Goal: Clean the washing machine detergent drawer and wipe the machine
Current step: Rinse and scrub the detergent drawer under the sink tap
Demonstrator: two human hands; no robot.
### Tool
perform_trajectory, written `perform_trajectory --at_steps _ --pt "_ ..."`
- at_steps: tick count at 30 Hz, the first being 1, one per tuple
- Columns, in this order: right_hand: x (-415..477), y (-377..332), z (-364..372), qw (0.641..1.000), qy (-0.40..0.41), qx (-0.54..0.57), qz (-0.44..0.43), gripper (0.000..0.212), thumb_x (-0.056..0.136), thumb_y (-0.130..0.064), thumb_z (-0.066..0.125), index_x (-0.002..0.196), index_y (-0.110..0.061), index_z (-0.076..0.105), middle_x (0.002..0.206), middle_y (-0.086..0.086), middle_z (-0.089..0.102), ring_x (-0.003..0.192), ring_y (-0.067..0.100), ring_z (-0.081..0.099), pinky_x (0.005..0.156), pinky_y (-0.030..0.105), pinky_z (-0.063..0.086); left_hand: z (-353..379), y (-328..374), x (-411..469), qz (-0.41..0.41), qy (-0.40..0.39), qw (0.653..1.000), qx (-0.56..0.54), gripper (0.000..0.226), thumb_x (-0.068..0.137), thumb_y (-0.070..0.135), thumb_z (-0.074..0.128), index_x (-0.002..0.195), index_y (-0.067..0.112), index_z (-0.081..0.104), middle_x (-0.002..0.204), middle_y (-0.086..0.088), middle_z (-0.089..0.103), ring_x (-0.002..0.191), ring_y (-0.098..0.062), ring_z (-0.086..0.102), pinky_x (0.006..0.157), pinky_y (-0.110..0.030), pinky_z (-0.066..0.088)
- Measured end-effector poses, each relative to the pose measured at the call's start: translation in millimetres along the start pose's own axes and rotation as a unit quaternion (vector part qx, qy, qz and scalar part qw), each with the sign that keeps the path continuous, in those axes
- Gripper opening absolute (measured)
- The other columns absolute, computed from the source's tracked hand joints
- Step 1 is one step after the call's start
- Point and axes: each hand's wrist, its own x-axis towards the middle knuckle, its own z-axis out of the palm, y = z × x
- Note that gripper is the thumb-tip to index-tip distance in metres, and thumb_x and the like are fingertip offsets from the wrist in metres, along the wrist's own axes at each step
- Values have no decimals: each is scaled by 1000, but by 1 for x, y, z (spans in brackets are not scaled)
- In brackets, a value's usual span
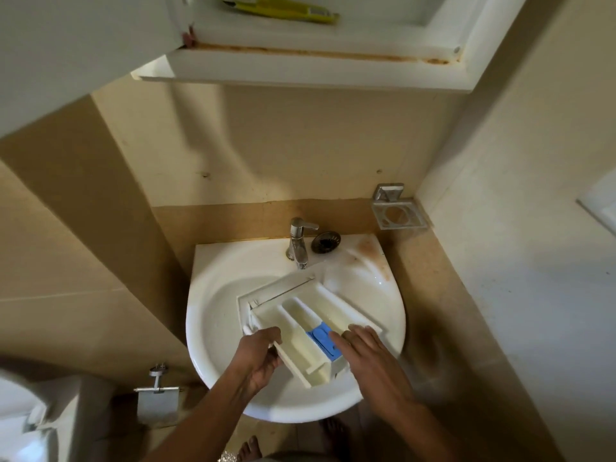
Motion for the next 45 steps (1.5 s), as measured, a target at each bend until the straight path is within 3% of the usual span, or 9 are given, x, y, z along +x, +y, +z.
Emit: perform_trajectory --at_steps 4,7,11,14,16,23,28,33,45 --pt "8 6 4 982 -8 174 71 87 88 8 56 156 -34 22 150 -21 24 145 2 12 119 19 4 6 -17 -6 40 26 998 -34 36 82 -20 48 109 -1 61 98 -20 67 91 -37 65 88 -56 56" --pt "15 9 -3 938 -93 322 92 82 85 14 46 149 -36 36 147 -15 41 139 1 32 117 15 25 14 -29 -10 101 82 991 -10 44 77 -20 55 117 -3 56 96 -22 68 83 -39 66 72 -47 57" --pt "28 21 -19 872 -189 435 124 68 86 19 42 135 -26 57 123 -16 59 115 -4 54 81 2 44 19 -38 -18 140 138 980 -1 51 73 -17 62 118 6 54 105 -24 67 93 -43 68 78 -54 58" --pt "51 8 -19 861 -177 462 122 31 91 -23 66 120 -32 66 117 -12 69 109 5 65 94 23 54 27 -41 -29 154 143 978 8 41 77 -17 58 111 5 60 98 -21 69 86 -39 67 75 -49 56" --pt "67 -4 -15 859 -164 468 126 61 78 -55 76 132 -31 59 126 -10 66 114 8 63 98 32 53 36 -43 -36 169 144 975 13 41 74 -18 60 108 5 63 95 -20 71 84 -38 68 76 -49 57" --pt "98 -22 -8 818 -185 538 82 61 83 -18 78 138 -29 55 125 -7 67 112 8 64 91 25 54 49 -35 -51 261 217 933 116 51 60 -2 82 102 20 63 90 -3 73 80 -23 72 76 -43 61" --pt "128 -13 -20 824 -239 514 15 65 83 -5 72 140 -27 50 133 1 62 119 18 59 100 37 51 59 -38 -57 289 246 909 170 57 53 30 85 103 19 59 95 -6 69 90 -25 68 79 -44 60" --pt "145 -12 -12 844 -256 470 -32 72 81 -6 71 145 -31 48 138 0 61 125 20 58 103 43 50 64 -45 -52 256 261 926 96 14 80 13 77 89 16 67 83 -4 72 85 -23 67 75 -35 52" --pt "193 22 -32 920 -269 272 -85 76 61 -20 93 131 -21 63 127 -3 66 113 18 61 95 35 52 74 -52 -29 156 150 968 -130 29 95 5 64 123 7 62 116 -17 72 107 -38 69 98 -56 54"
